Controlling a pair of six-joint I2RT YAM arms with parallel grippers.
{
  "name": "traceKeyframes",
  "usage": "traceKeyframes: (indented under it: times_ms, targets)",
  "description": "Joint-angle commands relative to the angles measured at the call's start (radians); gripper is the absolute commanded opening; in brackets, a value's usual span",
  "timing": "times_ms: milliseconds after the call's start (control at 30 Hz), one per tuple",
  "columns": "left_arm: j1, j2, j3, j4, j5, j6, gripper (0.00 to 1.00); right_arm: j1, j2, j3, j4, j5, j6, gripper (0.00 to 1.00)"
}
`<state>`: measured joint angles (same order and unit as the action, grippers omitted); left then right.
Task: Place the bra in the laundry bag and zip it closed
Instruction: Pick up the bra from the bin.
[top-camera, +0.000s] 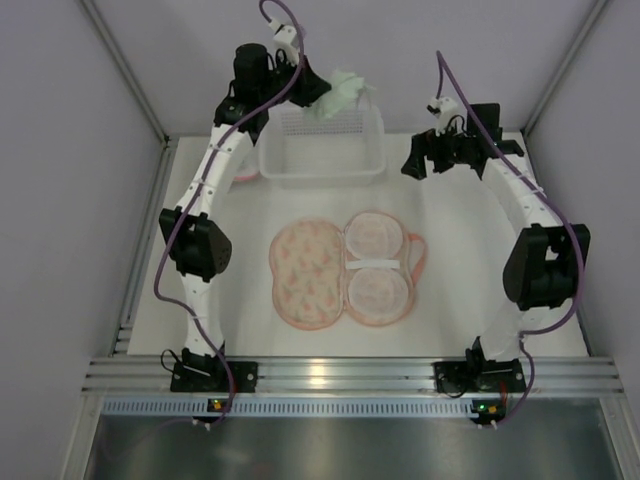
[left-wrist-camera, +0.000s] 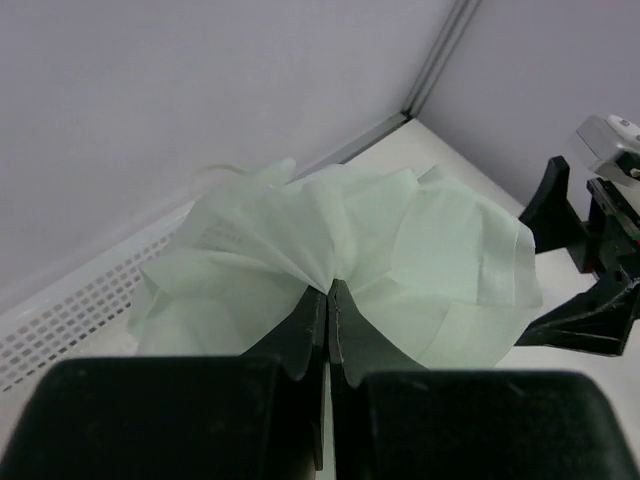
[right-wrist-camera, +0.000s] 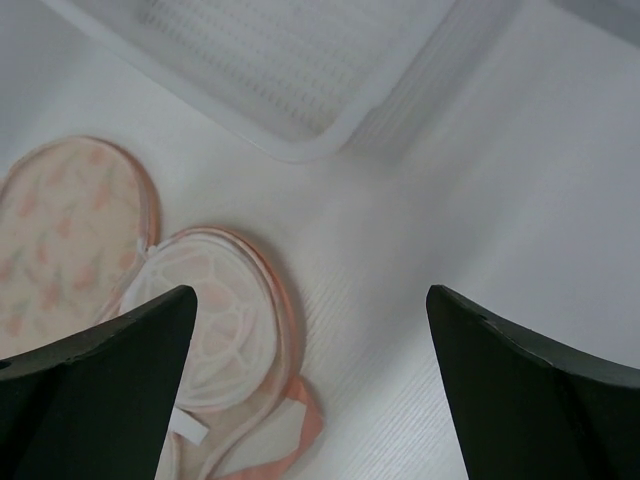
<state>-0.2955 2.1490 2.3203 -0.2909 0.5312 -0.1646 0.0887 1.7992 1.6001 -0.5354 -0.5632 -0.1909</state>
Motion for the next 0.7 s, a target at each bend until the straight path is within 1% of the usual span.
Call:
traceKeyframes:
  times_ms: [0, 100, 133, 167, 233, 300, 333, 367, 433, 467, 533, 567, 667]
  targets:
    - [-0.002, -0.075, -0.03, 0.073, 0.119, -0.114, 0.0, -0.02, -0.176, -0.044, 0.275, -0.119, -0.096, 0.99]
    - [-0.007, -0.107, -0.087, 0.073, 0.156, -0.171, 0.0, -0.017, -0.254, -0.101, 0.4, -0.161, -0.163, 0.99]
    - [-0.008, -0.116, -0.102, 0.073, 0.176, -0.177, 0.0, -0.012, -0.264, -0.104, 0.403, -0.177, -0.191, 0.99]
    - [-0.017, -0.133, -0.117, 0.073, 0.187, -0.181, 0.0, -0.009, -0.276, -0.103, 0.399, -0.182, -0.256, 0.99]
    - [-0.028, -0.147, -0.159, 0.073, 0.205, -0.197, 0.0, 0.006, -0.31, -0.101, 0.365, -0.201, -0.323, 0.99]
    - [-0.043, -0.158, -0.186, 0.073, 0.24, -0.226, 0.0, 0.034, -0.349, -0.106, 0.324, -0.213, -0.448, 0.99]
    - [-0.05, -0.159, -0.197, 0.073, 0.248, -0.242, 0.0, 0.048, -0.365, -0.123, 0.287, -0.216, -0.499, 0.99]
    - [-0.06, -0.164, -0.205, 0.073, 0.262, -0.256, 0.0, 0.061, -0.401, -0.137, 0.279, -0.214, -0.592, 0.99]
    - [-0.068, -0.163, -0.228, 0.073, 0.28, -0.292, 0.0, 0.111, -0.438, -0.193, 0.269, -0.21, -0.669, 0.99]
    - [-0.079, -0.166, -0.236, 0.073, 0.286, -0.3, 0.0, 0.127, -0.469, -0.209, 0.253, -0.207, -0.747, 0.99]
    - [-0.088, -0.164, -0.251, 0.073, 0.291, -0.32, 0.0, 0.178, -0.492, -0.253, 0.236, -0.189, -0.821, 0.99]
    - [-0.096, -0.163, -0.256, 0.073, 0.294, -0.326, 0.0, 0.192, -0.511, -0.267, 0.23, -0.182, -0.885, 0.99]
    - [-0.109, -0.159, -0.266, 0.073, 0.302, -0.354, 0.0, 0.244, -0.528, -0.318, 0.248, -0.156, -0.981, 0.99]
